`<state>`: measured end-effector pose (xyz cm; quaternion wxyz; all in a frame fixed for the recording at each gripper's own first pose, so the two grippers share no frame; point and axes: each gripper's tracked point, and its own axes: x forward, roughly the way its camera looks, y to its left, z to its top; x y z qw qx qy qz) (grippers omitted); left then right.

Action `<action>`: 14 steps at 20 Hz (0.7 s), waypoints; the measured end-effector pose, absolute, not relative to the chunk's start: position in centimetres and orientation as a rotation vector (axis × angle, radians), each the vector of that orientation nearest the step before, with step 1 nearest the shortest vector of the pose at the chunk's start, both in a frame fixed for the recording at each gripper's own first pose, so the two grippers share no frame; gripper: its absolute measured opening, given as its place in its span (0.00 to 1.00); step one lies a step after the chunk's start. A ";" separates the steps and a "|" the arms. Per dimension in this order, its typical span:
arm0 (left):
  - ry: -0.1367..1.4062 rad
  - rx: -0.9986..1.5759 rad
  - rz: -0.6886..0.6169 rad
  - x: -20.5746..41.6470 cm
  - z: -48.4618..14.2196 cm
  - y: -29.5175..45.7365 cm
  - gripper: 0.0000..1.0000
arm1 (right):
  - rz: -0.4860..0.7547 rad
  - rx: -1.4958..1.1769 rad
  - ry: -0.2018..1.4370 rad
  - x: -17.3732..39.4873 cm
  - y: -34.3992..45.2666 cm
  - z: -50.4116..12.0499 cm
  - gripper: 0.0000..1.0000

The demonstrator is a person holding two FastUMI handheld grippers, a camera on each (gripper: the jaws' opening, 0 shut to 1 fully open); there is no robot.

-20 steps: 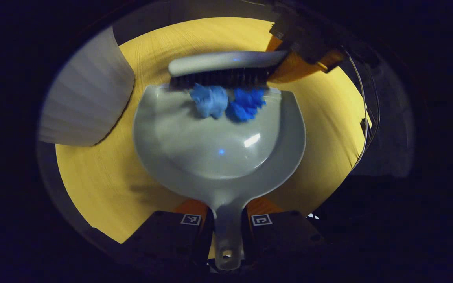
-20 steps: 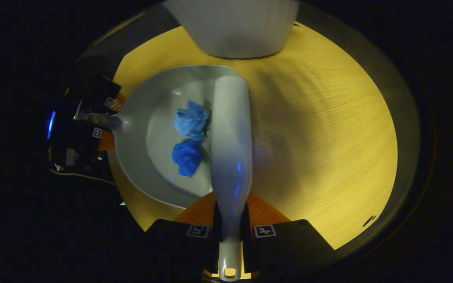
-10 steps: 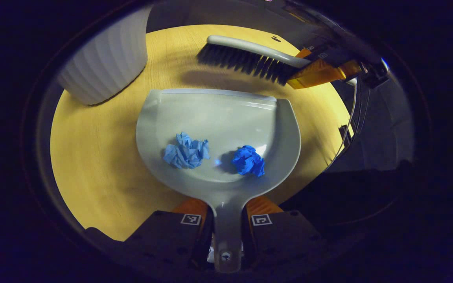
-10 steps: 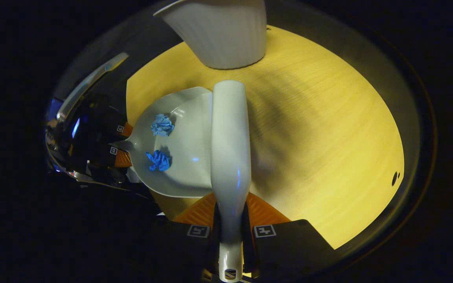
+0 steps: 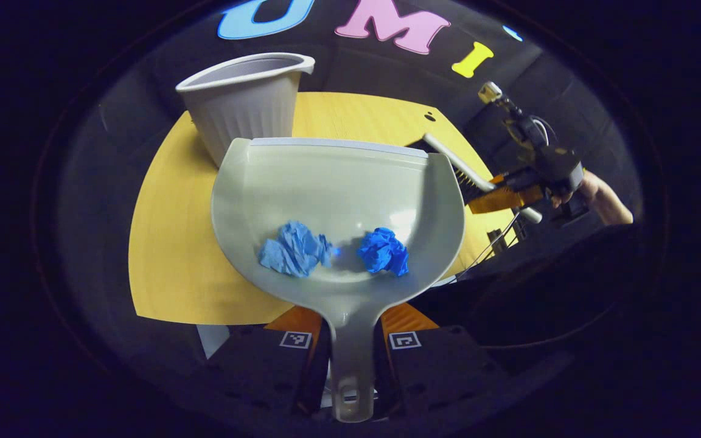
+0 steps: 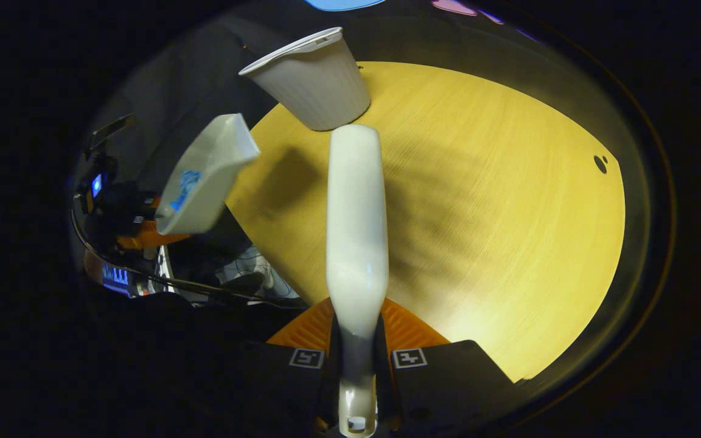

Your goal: Pick up the small broom and dustpan from the desktop, sweep the trash into the dustpan with the broom, and then empty the trash into the garbage bin.

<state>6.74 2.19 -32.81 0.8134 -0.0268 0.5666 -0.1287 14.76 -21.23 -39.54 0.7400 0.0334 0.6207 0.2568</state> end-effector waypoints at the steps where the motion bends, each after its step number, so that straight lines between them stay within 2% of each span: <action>1: 1.173 -0.052 -0.258 7.8 -32.2 2.5 0.30 | 0.541 0.089 1.348 14.4 -22.7 -40.3 0.27; 4: 1.114 -0.010 -0.159 10.5 -29.0 3.6 0.30 | 0.467 0.088 1.329 11.6 -26.8 -42.3 0.27; 8: 1.113 -0.005 -0.118 17.0 -26.5 5.4 0.30 | 0.441 0.156 1.301 7.8 -26.3 -43.7 0.27; 12: 1.177 0.054 -0.044 25.5 -26.9 8.4 0.30 | 0.409 0.164 1.245 6.6 -26.3 -42.4 0.27; 14: 1.257 0.147 0.013 29.1 -27.9 11.3 0.30 | 0.375 0.168 1.222 6.2 -26.8 -41.8 0.27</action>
